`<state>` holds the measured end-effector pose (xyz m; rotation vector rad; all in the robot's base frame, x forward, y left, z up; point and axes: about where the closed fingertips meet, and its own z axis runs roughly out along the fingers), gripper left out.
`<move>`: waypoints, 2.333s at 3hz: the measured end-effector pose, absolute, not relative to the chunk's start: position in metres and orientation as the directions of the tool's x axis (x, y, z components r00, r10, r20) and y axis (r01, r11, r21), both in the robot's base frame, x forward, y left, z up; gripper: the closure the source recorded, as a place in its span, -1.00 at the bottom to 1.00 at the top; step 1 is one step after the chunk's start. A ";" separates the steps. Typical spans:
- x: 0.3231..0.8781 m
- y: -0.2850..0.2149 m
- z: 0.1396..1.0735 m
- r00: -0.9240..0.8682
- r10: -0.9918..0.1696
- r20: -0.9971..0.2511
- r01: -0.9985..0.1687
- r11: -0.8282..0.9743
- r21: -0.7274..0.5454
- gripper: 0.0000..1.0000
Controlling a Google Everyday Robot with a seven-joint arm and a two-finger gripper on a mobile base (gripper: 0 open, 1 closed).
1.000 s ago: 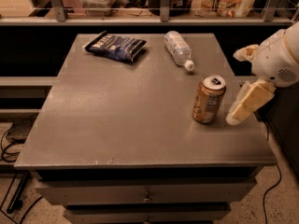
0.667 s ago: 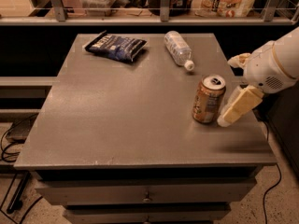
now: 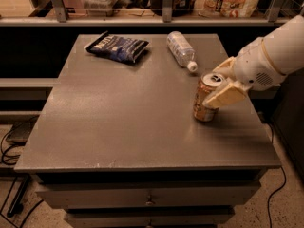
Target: Move orange can near blue chip bag
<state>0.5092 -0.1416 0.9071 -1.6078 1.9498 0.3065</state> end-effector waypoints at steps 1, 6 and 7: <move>0.508 -0.117 0.925 -0.058 -0.808 -0.586 -0.963 0.200 -0.181 0.56; 0.617 -0.076 0.933 -0.148 -0.654 -0.742 -0.910 0.384 -0.157 1.00; 0.652 -0.077 0.928 -0.185 -0.637 -0.748 -0.878 0.449 -0.165 1.00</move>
Offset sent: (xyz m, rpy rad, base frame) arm -0.0011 0.0227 0.0161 0.0196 0.0000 0.0458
